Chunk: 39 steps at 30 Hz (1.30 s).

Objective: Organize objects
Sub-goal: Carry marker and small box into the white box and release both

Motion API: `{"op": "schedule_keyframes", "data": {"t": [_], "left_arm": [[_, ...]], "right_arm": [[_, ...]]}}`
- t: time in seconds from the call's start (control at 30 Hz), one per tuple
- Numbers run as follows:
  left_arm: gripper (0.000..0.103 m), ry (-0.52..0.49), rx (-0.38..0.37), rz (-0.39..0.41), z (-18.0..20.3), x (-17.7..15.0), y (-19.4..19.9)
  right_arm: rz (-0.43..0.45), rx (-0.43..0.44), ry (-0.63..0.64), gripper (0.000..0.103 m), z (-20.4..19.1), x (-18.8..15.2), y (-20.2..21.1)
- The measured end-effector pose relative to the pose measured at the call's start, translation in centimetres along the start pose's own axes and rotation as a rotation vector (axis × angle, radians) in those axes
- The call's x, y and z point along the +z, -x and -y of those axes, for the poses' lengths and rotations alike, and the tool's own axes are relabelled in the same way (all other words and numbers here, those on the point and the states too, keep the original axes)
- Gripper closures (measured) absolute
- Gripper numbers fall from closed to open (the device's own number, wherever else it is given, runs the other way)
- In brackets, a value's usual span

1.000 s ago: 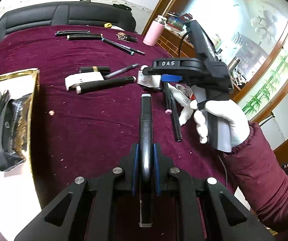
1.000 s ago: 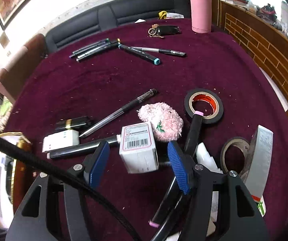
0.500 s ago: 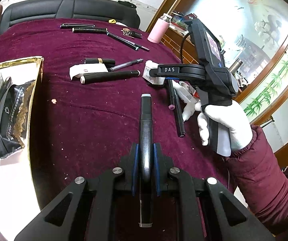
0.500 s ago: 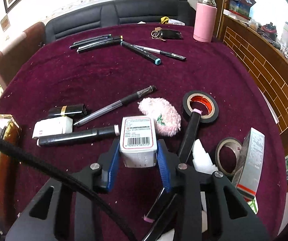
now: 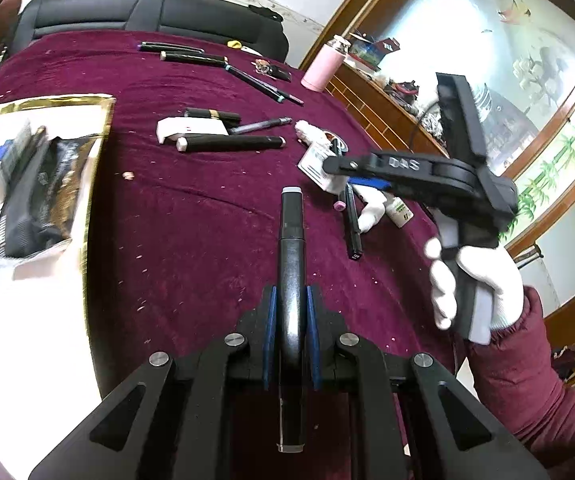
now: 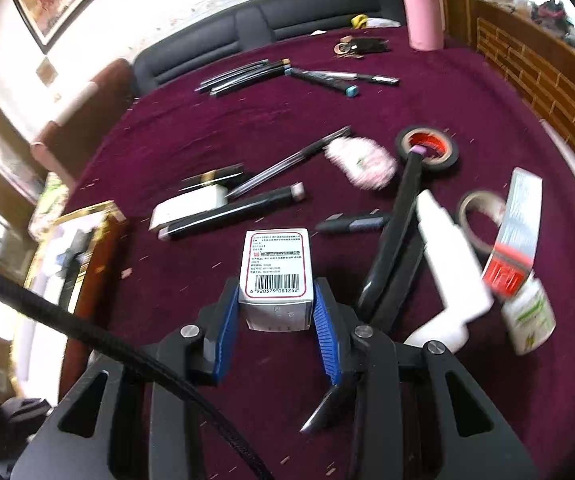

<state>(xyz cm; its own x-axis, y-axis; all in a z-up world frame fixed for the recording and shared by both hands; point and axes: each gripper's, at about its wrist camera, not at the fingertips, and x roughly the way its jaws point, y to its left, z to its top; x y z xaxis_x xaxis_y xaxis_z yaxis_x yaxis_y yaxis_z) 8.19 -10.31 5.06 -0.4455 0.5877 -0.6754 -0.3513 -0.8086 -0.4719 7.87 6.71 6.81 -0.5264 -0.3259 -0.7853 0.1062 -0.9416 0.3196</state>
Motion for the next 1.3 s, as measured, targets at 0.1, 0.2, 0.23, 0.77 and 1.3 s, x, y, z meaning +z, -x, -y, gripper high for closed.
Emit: {"op": "schedule_keyframes", "data": {"t": [0.1,0.2,0.23,0.77,1.3], "left_arm": [[0.092,0.017,0.013,0.024,-0.6,-0.3,1.4],[0.092,0.041,0.034,0.051,-1.6,-0.6,2.9],[0.091,0.051,0.040,0.058,-2.0,-0.7,3.3],[0.091,0.200,0.191,0.183,-10.2,-1.4,10.3],[0.091,0.286,0.428,0.088,-20.8,2.4,10.5]], "right_arm": [[-0.002,0.056,0.009,0.070,-1.5,-0.9,0.7],[-0.002,0.106,0.030,0.069,-3.7,-1.4,1.3],[-0.002,0.119,0.039,0.069,-4.4,-1.5,1.3],[-0.054,0.295,0.193,0.069,-17.6,-2.2,-1.1],[-0.241,0.316,0.249,0.069,-28.3,-3.3,-11.2]]}}
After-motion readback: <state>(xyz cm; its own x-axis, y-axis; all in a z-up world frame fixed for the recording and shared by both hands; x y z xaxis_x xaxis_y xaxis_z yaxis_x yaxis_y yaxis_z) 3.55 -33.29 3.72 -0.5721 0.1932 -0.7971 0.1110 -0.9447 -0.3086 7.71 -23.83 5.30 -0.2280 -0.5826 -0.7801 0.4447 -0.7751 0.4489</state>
